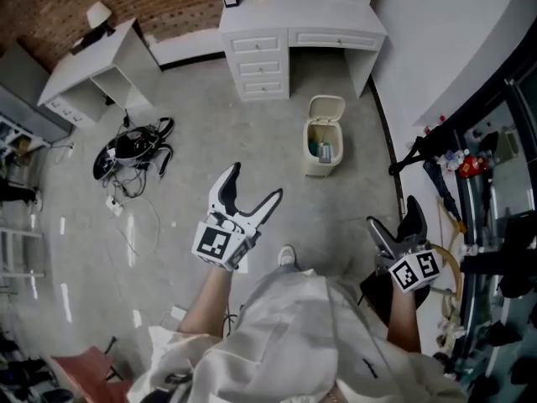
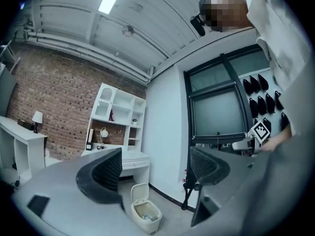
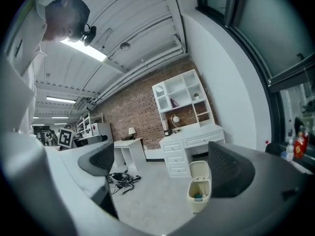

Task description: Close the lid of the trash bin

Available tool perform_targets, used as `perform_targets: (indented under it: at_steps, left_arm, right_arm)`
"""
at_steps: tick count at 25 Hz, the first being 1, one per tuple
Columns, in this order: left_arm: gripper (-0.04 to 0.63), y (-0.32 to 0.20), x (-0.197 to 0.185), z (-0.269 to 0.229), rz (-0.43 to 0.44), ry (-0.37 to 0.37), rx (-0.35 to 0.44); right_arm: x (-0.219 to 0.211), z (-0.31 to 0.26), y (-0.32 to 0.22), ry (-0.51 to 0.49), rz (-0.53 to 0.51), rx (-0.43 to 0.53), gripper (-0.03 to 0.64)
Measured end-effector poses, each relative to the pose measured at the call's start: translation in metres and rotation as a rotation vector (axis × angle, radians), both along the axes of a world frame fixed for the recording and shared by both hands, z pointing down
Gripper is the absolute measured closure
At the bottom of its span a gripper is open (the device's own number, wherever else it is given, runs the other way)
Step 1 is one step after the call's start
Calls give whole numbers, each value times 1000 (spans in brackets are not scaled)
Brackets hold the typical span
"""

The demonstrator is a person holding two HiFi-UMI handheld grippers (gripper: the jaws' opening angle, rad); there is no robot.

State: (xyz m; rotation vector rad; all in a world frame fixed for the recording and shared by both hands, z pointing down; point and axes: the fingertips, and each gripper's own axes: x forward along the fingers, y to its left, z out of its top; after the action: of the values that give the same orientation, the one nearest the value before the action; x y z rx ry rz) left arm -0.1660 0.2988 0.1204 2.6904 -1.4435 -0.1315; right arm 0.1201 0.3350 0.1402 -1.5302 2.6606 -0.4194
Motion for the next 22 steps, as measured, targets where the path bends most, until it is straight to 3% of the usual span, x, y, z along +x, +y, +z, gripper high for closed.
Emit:
perform_targets:
  at_steps: [10, 16, 22]
  left_arm:
    - [163, -108, 20, 30, 65, -3, -58]
    - [162, -187, 39, 48, 37, -11, -72]
    - [163, -278, 70, 70, 15, -82, -93]
  right_arm:
    - [0, 19, -98, 26, 8, -38, 32]
    - [16, 42, -179, 32, -37, -66, 34]
    - [37, 58, -279, 95, -120, -56, 34]
